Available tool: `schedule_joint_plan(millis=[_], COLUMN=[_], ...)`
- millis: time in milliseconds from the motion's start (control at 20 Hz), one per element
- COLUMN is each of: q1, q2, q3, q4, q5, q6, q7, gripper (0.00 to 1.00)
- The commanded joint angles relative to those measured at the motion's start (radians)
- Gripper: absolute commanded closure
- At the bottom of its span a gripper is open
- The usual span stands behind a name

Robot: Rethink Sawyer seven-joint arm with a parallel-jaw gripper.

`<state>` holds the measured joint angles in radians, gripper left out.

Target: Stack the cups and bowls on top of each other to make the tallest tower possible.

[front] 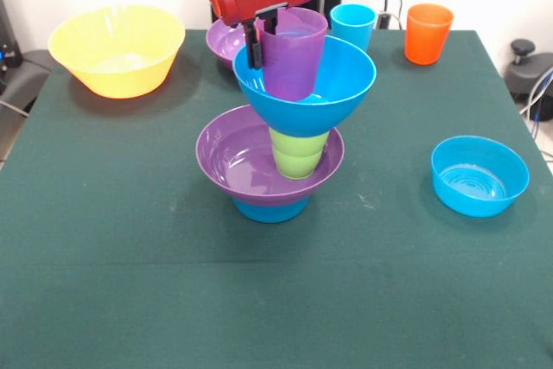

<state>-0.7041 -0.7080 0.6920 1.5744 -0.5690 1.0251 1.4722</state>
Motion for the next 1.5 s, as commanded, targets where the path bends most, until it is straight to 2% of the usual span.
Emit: schedule_joint_plan(millis=[50, 950, 1500], q1=[0.001, -0.024, -0.036], q2=[0.028, 0.044, 0.051], q3=[0.018, 0.042, 0.056], q4=[-0.006, 0.035, 0.063], q5=[-0.073, -0.071, -0.05], q6=[0.081, -0.014, -0.029], q7=[-0.284, -0.241, -0.199], gripper=[1.0, 1.0, 1.0])
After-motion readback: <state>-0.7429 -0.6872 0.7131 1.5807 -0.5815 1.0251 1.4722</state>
